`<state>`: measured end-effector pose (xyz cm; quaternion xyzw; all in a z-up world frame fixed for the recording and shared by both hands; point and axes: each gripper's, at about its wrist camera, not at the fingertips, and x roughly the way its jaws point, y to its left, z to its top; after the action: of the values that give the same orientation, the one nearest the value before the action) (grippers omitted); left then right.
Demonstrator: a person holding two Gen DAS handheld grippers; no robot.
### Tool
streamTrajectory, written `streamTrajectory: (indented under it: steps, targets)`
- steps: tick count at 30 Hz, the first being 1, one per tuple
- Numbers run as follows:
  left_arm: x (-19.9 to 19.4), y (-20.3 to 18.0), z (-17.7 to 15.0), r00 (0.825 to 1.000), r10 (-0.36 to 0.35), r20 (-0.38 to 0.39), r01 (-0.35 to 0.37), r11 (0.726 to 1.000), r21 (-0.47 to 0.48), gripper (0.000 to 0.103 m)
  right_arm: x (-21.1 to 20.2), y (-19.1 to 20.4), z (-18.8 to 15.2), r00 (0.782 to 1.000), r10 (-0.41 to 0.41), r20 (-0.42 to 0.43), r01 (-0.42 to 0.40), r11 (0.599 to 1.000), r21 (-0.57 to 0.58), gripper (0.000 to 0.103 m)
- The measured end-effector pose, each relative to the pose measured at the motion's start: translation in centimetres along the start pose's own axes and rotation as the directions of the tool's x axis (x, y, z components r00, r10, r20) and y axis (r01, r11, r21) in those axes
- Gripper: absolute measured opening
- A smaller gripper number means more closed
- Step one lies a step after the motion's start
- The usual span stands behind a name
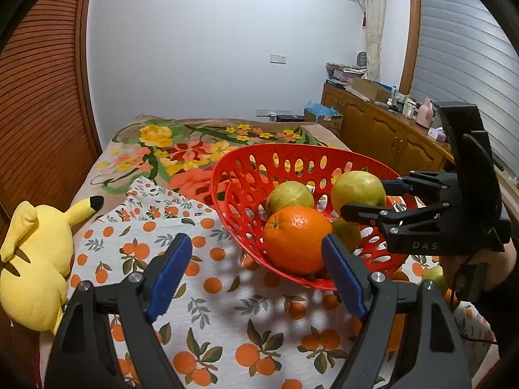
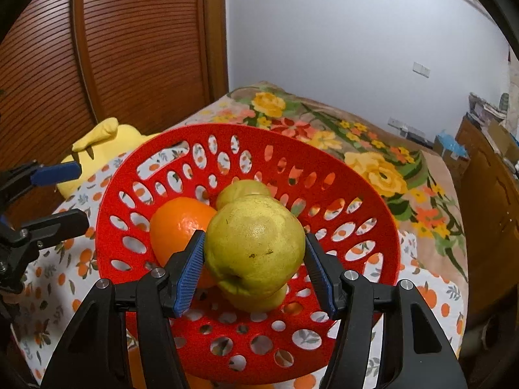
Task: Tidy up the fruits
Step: 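Lower the yellow pomelo into the red basket and open the right tool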
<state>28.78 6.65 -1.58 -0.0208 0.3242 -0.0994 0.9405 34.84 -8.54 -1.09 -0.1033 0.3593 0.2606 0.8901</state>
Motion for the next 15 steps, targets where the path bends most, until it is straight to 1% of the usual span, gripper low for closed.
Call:
streamTrajectory:
  steps: [5, 15]
  targets:
    - [-0.06, -0.28, -0.25, 1.0, -0.002, -0.005, 0.002, 1.0, 0.003, 0.082, 0.48, 0.01, -0.09, 1.0, -0.003, -0.014, 0.003, 1.0, -0.005, 0.062]
    - [-0.44, -0.67, -0.94, 1.0, 0.008, -0.012, -0.007, 1.0, 0.011, 0.082, 0.55, 0.35, -0.37, 1.0, -0.028, -0.015, 0.027, 0.999, -0.02, 0.063]
